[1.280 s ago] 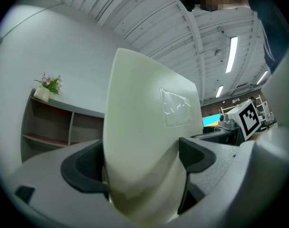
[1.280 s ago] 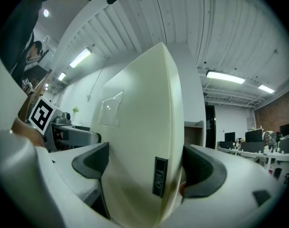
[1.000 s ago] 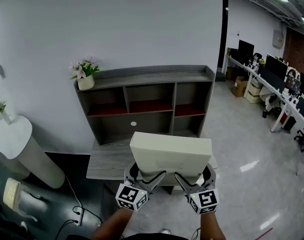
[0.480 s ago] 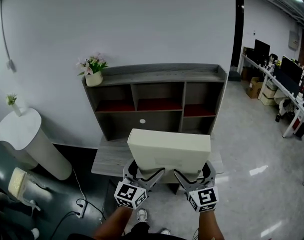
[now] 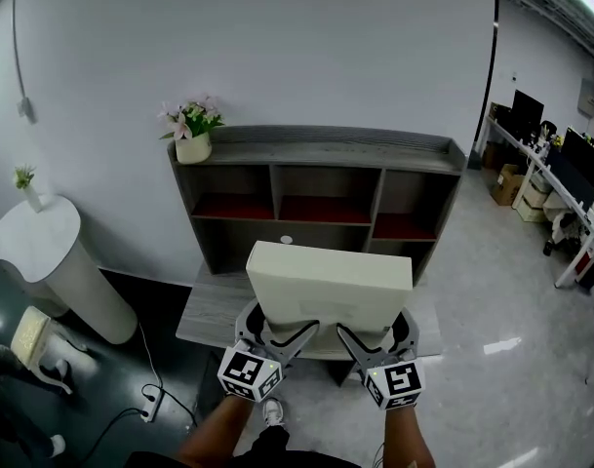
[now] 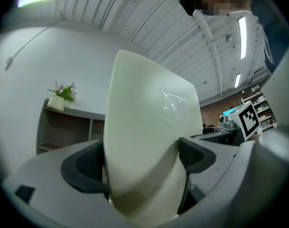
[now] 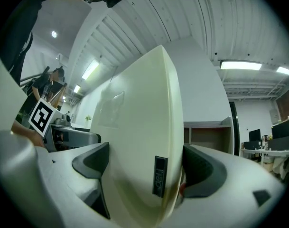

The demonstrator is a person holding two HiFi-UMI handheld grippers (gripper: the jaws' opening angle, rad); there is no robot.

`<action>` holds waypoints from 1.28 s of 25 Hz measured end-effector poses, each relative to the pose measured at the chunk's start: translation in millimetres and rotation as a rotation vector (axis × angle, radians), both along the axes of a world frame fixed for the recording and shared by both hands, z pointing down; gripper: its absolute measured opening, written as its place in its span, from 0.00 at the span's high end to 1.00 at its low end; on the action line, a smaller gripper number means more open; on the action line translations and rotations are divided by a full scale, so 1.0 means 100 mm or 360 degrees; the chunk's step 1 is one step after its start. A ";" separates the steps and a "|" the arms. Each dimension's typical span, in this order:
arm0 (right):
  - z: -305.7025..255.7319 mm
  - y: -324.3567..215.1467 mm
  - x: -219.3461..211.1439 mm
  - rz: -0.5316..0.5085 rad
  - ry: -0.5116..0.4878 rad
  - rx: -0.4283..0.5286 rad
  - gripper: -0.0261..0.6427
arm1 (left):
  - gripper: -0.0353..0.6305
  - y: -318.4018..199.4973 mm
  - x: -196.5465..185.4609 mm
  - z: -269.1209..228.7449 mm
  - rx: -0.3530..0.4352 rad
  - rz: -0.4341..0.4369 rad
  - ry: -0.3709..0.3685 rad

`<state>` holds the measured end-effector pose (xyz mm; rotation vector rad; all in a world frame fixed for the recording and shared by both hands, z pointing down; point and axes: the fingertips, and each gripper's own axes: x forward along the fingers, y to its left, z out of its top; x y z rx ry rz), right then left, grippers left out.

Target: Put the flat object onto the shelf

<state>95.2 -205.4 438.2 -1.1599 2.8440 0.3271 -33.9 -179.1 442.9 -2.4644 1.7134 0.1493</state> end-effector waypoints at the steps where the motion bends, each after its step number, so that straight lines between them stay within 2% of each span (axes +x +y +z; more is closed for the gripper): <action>1: -0.01 -0.05 -0.06 -0.0010 0.0001 0.0004 0.26 | 0.23 -0.05 -0.06 -0.01 0.0003 -0.0004 0.0003; 21: -0.16 -1.02 -1.29 -0.0049 0.0016 0.0005 0.26 | 0.23 -0.99 -1.29 -0.13 -0.0002 -0.0020 0.0026; 32: -0.31 -1.36 -1.80 -0.0035 0.0026 0.0068 0.26 | 0.23 -1.35 -1.80 -0.27 0.0056 0.0004 0.0031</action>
